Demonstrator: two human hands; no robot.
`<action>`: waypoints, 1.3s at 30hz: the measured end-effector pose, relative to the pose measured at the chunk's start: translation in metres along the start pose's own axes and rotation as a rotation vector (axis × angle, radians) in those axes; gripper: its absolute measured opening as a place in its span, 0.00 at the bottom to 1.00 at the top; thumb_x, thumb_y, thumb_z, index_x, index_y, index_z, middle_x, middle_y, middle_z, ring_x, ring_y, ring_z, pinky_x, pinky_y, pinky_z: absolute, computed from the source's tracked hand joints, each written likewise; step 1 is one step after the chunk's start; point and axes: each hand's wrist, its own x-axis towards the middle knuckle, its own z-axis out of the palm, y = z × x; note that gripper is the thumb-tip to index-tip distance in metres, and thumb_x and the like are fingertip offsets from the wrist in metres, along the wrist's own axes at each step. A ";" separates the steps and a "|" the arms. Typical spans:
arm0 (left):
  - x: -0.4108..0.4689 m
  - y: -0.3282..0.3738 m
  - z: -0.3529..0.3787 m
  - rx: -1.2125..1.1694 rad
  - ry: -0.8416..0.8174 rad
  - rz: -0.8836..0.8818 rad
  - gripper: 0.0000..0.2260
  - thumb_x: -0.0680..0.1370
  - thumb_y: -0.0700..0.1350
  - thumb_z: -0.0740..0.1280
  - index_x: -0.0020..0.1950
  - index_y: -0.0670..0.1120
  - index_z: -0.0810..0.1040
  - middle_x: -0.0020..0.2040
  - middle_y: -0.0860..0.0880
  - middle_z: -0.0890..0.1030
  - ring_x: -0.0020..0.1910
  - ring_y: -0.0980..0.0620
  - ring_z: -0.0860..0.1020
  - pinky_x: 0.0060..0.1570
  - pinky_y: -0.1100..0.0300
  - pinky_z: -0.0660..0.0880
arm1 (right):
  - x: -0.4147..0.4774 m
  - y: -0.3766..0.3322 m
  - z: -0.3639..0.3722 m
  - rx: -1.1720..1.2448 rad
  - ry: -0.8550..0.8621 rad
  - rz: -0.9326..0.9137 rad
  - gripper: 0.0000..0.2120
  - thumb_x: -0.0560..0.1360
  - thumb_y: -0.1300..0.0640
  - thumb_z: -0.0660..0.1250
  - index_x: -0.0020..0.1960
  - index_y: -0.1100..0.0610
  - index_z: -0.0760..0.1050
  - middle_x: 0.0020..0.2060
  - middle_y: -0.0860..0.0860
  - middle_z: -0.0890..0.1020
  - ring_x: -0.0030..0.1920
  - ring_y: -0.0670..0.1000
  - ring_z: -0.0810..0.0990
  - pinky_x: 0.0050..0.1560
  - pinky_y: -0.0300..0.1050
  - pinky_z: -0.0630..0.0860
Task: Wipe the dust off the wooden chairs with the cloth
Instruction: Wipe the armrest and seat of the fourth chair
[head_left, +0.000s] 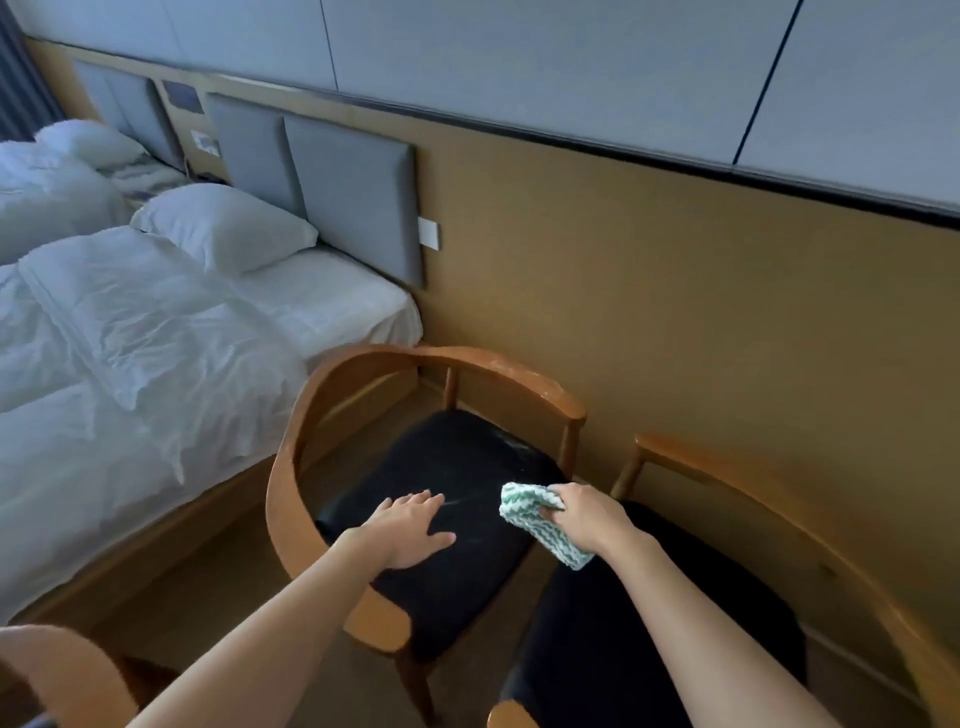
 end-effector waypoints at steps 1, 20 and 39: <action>0.006 -0.005 -0.005 0.018 -0.014 0.022 0.30 0.81 0.58 0.54 0.78 0.49 0.47 0.78 0.47 0.50 0.77 0.48 0.50 0.74 0.50 0.47 | 0.001 -0.005 0.000 0.006 0.000 0.025 0.19 0.80 0.47 0.57 0.69 0.53 0.68 0.63 0.53 0.76 0.62 0.54 0.75 0.57 0.47 0.72; 0.060 -0.028 -0.047 0.084 -0.061 0.181 0.30 0.81 0.58 0.54 0.78 0.48 0.46 0.78 0.46 0.51 0.76 0.48 0.50 0.74 0.50 0.48 | 0.039 -0.022 0.002 -0.008 0.009 0.099 0.17 0.80 0.49 0.57 0.68 0.48 0.68 0.60 0.51 0.78 0.58 0.54 0.77 0.52 0.47 0.73; 0.154 -0.056 -0.159 0.245 -0.049 0.612 0.31 0.81 0.58 0.54 0.78 0.46 0.48 0.78 0.46 0.52 0.76 0.47 0.53 0.74 0.49 0.51 | 0.071 -0.093 -0.038 -0.032 0.283 0.438 0.21 0.81 0.47 0.54 0.74 0.44 0.58 0.51 0.54 0.79 0.49 0.54 0.79 0.43 0.47 0.72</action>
